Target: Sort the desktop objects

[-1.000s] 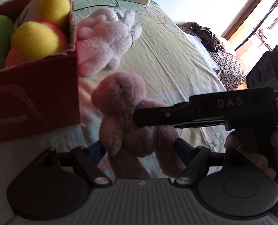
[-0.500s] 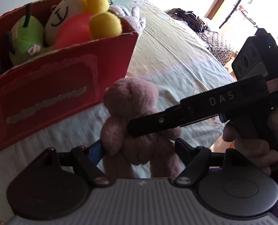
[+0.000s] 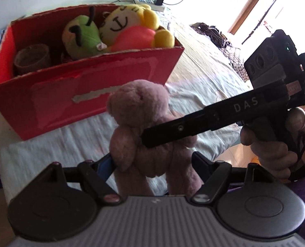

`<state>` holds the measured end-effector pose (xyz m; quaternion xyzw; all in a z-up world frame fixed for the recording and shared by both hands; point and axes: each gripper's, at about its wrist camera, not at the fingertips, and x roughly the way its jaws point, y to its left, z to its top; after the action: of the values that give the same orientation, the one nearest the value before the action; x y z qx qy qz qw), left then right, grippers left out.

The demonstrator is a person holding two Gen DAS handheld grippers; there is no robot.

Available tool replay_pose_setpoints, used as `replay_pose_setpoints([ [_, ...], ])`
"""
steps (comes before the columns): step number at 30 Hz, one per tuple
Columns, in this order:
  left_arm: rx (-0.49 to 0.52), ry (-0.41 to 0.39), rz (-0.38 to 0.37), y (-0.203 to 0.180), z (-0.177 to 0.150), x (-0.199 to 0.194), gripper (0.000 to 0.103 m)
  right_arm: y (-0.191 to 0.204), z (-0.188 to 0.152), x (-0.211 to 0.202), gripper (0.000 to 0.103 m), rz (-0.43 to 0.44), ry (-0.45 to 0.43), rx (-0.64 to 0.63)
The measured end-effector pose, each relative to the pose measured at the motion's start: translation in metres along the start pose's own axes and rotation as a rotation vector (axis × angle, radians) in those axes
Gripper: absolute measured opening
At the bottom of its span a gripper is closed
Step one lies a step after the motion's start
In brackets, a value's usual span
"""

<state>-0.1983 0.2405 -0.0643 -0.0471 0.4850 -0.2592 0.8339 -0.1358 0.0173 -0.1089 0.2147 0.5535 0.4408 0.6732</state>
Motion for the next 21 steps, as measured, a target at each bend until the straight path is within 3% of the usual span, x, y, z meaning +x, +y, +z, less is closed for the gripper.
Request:
replay_pose_setpoints([
  [7, -0.051, -0.160, 0.035, 0.018, 0.007, -0.063, 0.079, 0.050, 0.026, 0.007, 0.038, 0.083, 0.000, -0.152],
  [13, -0.022, -0.305, 0.075, 0.029, 0.038, -0.097, 0.079, 0.089, 0.052, 0.004, 0.038, 0.119, -0.085, -0.281],
  [16, -0.007, -0.373, 0.100, 0.038, 0.058, -0.103, 0.079, 0.100, 0.066, 0.002, 0.038, 0.116, -0.154, -0.317],
  [21, 0.004, -0.405, 0.129, 0.056, 0.088, -0.089, 0.080, 0.104, 0.082, 0.007, 0.038, 0.049, -0.250, -0.352],
])
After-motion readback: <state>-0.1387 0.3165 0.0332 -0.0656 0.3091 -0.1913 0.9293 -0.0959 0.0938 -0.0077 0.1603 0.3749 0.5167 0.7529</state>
